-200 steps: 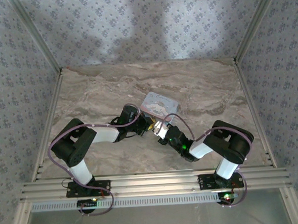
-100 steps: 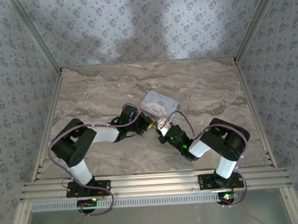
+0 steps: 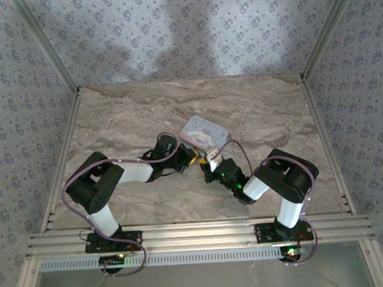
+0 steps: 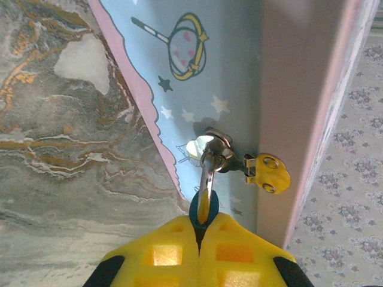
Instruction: Unlock a padlock with a key
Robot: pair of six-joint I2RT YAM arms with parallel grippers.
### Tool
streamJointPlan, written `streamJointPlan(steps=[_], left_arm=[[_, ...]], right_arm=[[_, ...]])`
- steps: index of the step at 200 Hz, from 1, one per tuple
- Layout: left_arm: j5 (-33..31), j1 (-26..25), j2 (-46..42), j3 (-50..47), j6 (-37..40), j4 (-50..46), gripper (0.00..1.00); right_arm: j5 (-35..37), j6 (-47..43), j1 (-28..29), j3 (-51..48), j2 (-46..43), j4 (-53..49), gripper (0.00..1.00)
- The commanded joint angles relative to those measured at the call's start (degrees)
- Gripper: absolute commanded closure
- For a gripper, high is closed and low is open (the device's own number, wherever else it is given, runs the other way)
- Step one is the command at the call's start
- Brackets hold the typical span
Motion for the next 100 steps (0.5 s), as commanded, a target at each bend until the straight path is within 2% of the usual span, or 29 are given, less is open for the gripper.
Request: streamJointPlan(steps=[1,53,100], left_arm=[[4.6,-1.1,-0.4,0.0,-0.4,-2.0,0.97],[4.3,-0.8,-0.5,0.0,0.0,-2.3,0.78],[3.2,0.5,-3.9,-0.7,2.0,-5.7,0.62]], right_arm=[[0.1,2.5,-0.6,0.8,1.4,3.2,1.00],[0.9,2.1,-0.6,0.3,1.7,2.7,1.00],[0.2,3.6,-0.8,-0.2,1.1,3.1,1.00]])
